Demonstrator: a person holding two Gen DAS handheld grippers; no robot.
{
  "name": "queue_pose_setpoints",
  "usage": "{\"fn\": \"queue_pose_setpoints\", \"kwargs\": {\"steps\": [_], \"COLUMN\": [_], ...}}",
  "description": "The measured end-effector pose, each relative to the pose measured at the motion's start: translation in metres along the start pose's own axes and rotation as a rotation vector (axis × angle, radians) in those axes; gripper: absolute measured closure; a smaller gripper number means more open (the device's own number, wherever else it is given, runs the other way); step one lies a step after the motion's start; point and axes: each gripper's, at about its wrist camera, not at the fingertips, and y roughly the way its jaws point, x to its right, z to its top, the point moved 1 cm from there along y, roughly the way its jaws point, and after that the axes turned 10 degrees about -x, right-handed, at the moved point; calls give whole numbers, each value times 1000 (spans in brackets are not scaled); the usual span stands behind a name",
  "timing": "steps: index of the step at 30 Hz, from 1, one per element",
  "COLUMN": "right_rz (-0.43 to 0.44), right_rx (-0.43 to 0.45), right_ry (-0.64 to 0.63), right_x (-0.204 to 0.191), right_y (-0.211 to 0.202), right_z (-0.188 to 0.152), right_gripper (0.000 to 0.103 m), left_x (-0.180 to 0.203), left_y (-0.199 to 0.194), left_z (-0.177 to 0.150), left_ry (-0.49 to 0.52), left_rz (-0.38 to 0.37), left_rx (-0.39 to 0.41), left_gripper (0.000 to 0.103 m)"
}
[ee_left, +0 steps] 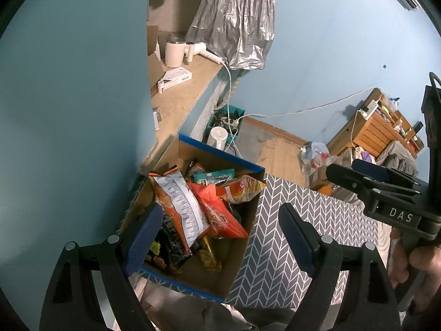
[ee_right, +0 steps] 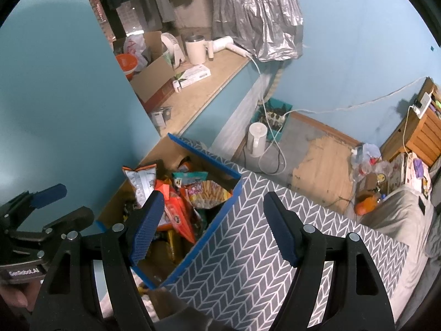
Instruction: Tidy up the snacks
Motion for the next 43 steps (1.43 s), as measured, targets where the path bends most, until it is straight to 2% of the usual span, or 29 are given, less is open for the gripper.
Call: {"fn": "queue_pose_setpoints", "kwargs": {"steps": [8, 13, 23, 43], "right_rz": [0, -1, -3, -1], "right_rx": [1, 5, 14, 11], "right_ry": [3, 5, 11, 22], "right_x": [1, 3, 3, 1], "right_y": [-1, -5, -11, -16], "right_z": [0, 1, 2, 2], "right_gripper": [28, 28, 28, 28], "left_x": [1, 0, -1, -6], "left_y": [1, 0, -9, -12], "left_z": [-6, -10, -9, -5], "left_ry": [9, 15, 36, 25], "left_rz": [62, 74, 87, 82], "left_rx": [-18, -17, 19, 41], "left_gripper": [15, 15, 15, 13]}}
